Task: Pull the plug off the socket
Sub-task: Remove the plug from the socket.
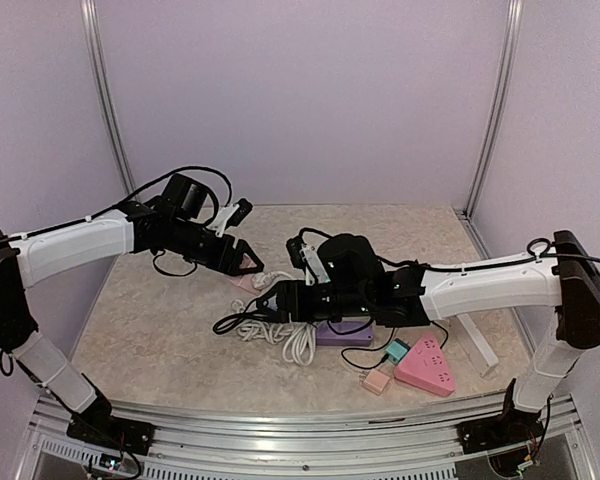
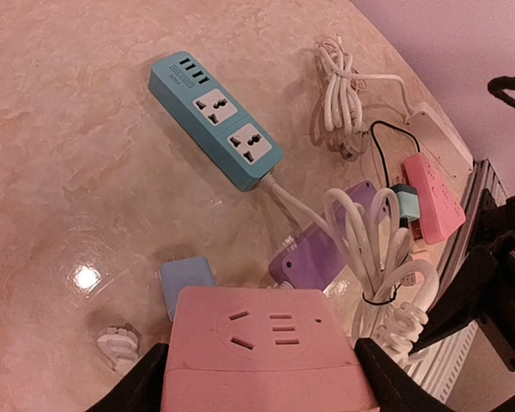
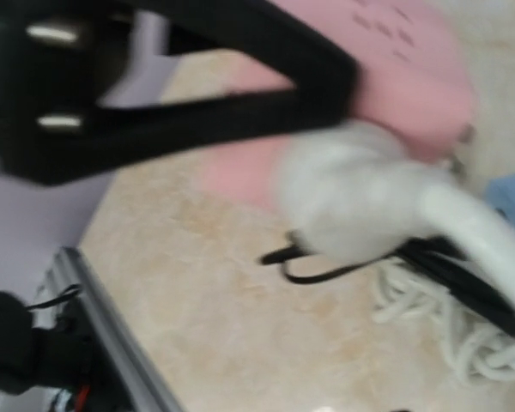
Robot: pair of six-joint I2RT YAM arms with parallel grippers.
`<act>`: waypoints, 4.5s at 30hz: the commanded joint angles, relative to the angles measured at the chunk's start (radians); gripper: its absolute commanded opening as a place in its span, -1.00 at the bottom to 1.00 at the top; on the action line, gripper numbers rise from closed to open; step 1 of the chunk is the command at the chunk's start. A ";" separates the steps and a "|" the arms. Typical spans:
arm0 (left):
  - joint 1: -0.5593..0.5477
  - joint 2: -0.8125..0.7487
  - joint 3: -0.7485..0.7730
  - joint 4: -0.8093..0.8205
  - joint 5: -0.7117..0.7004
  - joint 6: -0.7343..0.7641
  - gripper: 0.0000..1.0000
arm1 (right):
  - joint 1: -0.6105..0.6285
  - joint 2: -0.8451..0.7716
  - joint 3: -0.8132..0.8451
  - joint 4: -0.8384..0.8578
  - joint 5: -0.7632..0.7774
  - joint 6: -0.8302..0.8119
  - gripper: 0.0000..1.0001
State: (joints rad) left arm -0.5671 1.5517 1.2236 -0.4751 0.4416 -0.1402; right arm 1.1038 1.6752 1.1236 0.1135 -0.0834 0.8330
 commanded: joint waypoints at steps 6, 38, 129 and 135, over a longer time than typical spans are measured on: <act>0.001 -0.027 0.018 0.078 0.063 -0.043 -0.94 | -0.021 0.046 0.042 0.011 0.174 0.063 0.41; -0.045 -0.063 -0.004 0.105 0.026 -0.053 -0.98 | -0.104 0.107 -0.022 0.324 0.248 0.274 -0.01; -0.047 -0.060 -0.012 0.101 -0.039 -0.003 -1.00 | -0.035 -0.053 -0.099 0.243 0.443 0.117 -1.00; -0.017 -0.046 -0.015 0.104 -0.032 -0.032 -1.00 | 0.012 -0.039 -0.110 0.245 0.458 0.159 -1.00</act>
State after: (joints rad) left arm -0.6369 1.5009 1.1995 -0.3523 0.4152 -0.1410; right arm 1.1023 1.6585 1.0451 0.3878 0.2718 0.9718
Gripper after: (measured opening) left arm 0.650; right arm 0.146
